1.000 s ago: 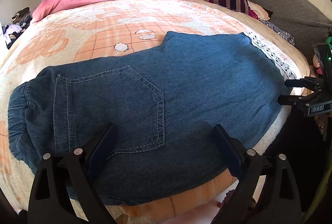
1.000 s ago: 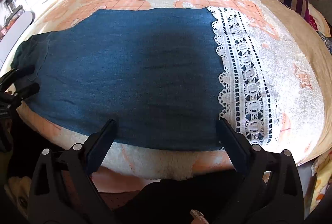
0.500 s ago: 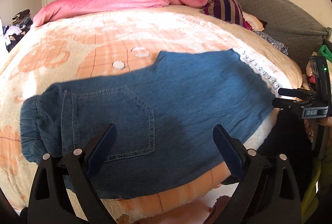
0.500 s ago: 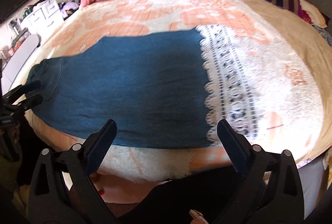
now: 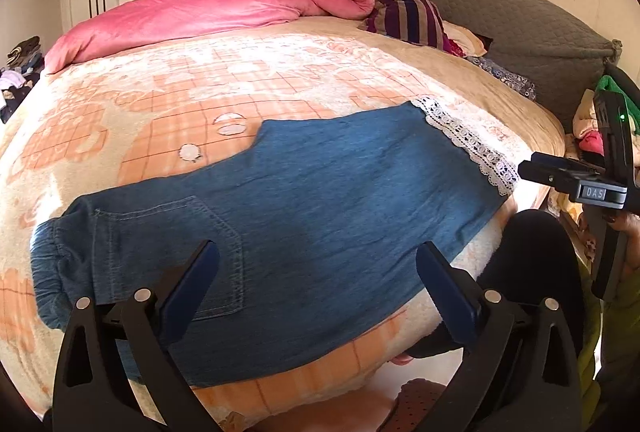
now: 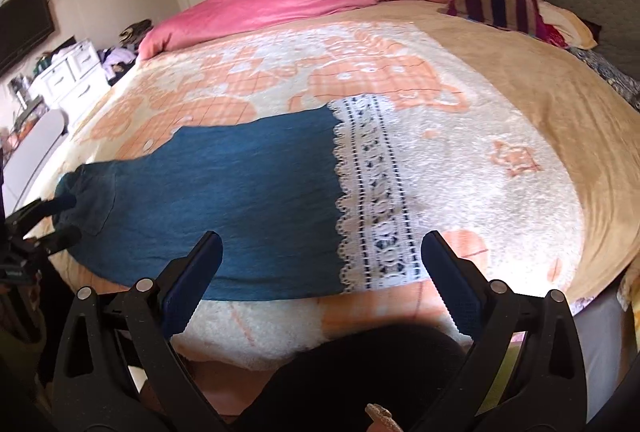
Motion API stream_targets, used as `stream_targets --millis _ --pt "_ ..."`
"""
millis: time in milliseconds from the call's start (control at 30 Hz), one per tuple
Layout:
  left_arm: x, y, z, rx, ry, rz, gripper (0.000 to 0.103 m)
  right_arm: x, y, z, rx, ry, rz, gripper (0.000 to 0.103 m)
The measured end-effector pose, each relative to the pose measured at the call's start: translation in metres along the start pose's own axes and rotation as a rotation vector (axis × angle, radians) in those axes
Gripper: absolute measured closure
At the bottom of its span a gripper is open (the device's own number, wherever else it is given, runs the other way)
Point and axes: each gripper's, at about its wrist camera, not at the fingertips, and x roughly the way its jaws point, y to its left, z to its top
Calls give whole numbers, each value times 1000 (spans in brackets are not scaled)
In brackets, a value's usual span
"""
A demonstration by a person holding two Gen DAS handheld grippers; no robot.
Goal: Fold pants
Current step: 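Release both grippers and lift them off the flattened pants, then grasp the lace trim edge with the left and right grippers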
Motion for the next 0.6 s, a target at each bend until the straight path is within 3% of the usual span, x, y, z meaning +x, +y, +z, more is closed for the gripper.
stream_targets --millis 600 --pt "30 -46 48 112 -14 -38 4 -9 -31 -3 95 -46 -37 9"
